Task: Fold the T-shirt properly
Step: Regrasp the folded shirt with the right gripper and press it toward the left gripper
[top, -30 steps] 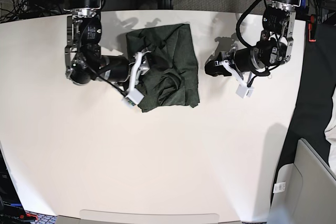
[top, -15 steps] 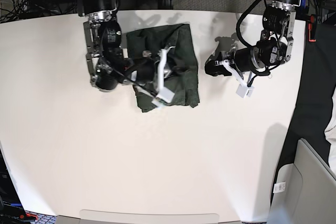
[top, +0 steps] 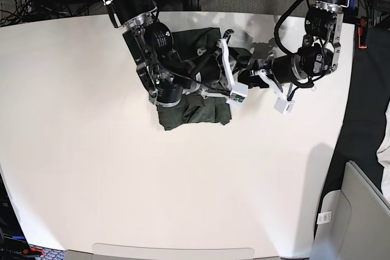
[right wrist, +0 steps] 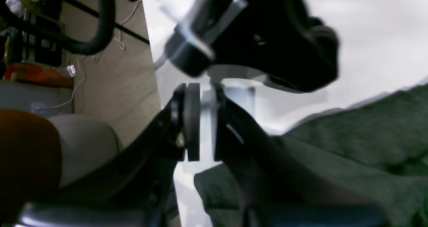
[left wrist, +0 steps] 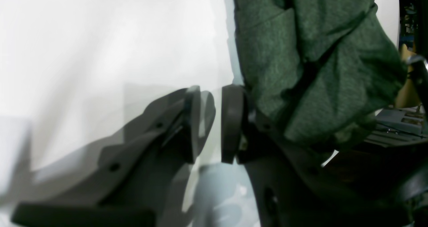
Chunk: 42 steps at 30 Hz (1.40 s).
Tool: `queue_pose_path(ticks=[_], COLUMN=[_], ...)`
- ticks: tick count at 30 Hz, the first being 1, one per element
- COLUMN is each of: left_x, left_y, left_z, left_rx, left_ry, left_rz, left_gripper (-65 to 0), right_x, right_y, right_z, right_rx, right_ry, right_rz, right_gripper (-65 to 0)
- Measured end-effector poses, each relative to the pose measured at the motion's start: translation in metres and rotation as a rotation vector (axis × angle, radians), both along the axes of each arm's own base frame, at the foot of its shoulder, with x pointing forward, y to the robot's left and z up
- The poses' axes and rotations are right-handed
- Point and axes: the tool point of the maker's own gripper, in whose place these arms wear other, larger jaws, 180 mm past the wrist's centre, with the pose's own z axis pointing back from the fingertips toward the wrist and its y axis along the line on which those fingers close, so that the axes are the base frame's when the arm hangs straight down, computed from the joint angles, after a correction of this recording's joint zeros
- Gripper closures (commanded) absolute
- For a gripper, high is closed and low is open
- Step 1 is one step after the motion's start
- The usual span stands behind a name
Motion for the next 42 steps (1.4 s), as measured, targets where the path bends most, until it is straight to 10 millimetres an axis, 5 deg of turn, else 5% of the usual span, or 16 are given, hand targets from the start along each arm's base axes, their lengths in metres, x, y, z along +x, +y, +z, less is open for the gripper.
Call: queue_pose_path(ticks=[9,15,19,25,29,32,38,42], left_x=[0.000,0.000,0.001,0.004,0.004,0.004,0.003,0.003], left_y=[0.000,0.001,0.002,0.002,0.002,0.001,0.002,0.002], left_z=[0.000,-0.005,-0.005,-0.004,-0.004,-0.004,-0.004,-0.004], left_rx=[0.000,-0.022,-0.025,-0.027,-0.025,-0.026,-0.027,-0.027], left_ry=[0.000,0.018,0.015,0.003,0.002,0.002,0.002,0.001], left_rz=[0.001,0.012,0.019,0.029,0.028,0.028,0.031,0.032], left_gripper=[-12.2,-12.2,-12.2,-12.2,-12.2,-12.2,-12.0,-12.0], right_x=[0.051,0.057,0.052,0.048,0.046,0.044,0.040,0.039], right_y=[-0.057,-0.079,-0.100,-0.093,-0.107,-0.101,-0.083,-0.080], right_z=[0.023,0.029,0.014,0.012,-0.010,-0.014,-0.008,-0.008], right_rx=[-0.067,-0.045,-0.107,-0.084,-0.147,-0.153,-0.141,-0.141], right_ry=[-0.183,-0.189,-0.174,-0.154,-0.098,-0.084,-0.106,-0.109], right_rz=[-0.182,-0.231,-0.242,-0.230,-0.240,-0.211,-0.152,-0.141], right_gripper=[-33.6,-33.8,-33.8,-33.8,-33.7,-29.4,-3.6,-2.3])
